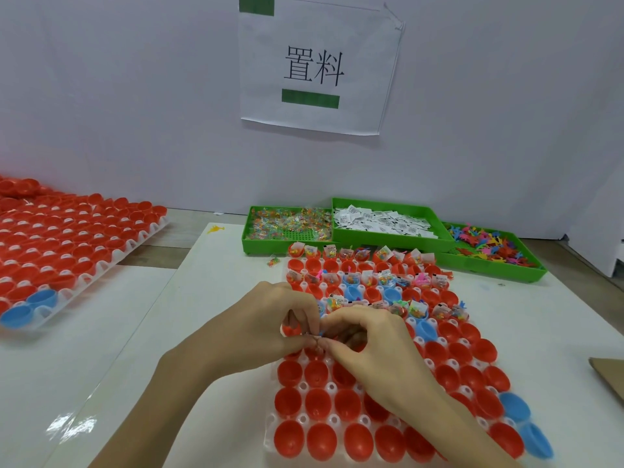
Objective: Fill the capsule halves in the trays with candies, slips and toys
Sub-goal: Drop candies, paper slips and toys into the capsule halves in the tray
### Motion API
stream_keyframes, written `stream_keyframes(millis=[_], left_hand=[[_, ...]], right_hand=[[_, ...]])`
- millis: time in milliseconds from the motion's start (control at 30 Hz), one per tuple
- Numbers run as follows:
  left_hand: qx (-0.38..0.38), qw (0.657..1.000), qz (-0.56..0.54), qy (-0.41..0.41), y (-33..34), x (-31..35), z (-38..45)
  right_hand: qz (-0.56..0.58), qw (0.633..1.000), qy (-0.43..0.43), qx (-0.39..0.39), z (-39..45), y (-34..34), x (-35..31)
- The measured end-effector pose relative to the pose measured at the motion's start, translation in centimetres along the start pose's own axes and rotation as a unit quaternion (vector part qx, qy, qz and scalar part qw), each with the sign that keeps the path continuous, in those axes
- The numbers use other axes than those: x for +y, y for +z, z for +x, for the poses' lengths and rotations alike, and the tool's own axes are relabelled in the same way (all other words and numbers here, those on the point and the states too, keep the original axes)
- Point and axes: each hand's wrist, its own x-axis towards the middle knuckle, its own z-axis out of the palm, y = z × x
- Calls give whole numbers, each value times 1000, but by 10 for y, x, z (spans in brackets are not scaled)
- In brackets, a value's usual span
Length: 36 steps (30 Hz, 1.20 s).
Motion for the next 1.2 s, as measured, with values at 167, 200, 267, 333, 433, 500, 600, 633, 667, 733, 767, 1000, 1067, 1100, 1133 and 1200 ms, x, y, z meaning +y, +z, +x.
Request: stream_keyframes(millis=[167, 200, 267, 333, 433, 500, 600, 633, 667, 733, 767, 1000, 1067, 1100, 1133, 1200], left_hand=[[3, 1000, -4, -2, 0, 1, 0], [1, 1000, -4, -4, 0, 1, 0], [1, 1000, -11, -10, 0, 0, 1], [0, 1000, -17, -13, 0, -1, 1], [-8, 1000, -15, -18, 2, -1, 2], [-10, 1000, -9, -19, 2, -1, 2], [-14, 1000, 1, -20, 2, 1, 2], [-11, 1000, 4, -18, 3, 1, 2], [-7, 1000, 9, -15, 3, 2, 2], [-2, 999, 33, -6, 5, 2, 4], [-2, 999, 50, -1, 5, 2, 4], [9, 1000, -2, -13, 3, 1, 3], [6, 999, -29, -18, 0, 0, 1], [4, 999, -34, -20, -1, -1, 1], [3, 999, -37, -21, -2, -2, 0], [1, 999, -31, -20, -2, -2, 0]], right_hand=[[-30, 999, -41, 14, -1, 2, -4], [-40, 998, -53, 15, -2, 1, -5], [-61, 995, -74, 12, -3, 1, -6], [-65, 995, -79, 10, -4, 1, -5], [-54, 997, -58, 1, -2, 0, -4], [-59, 997, -54, -17, 0, -2, -4], [-54, 997, -39, -41, 2, -9, -3], [-45, 998, -31, -39, 2, -11, -2], [-38, 998, -27, -30, 2, -11, -1], [-40, 999, -33, -5, 3, -11, 0], [-43, 998, -37, -2, 3, -10, 0], [-70, 996, -37, -30, 7, -4, 0], [-87, 994, -48, -39, 7, -3, -1], [-96, 993, -52, -41, 7, -3, -1], [-103, 992, -58, -44, 7, -4, -1], [-113, 990, -69, -49, 8, -4, 0]])
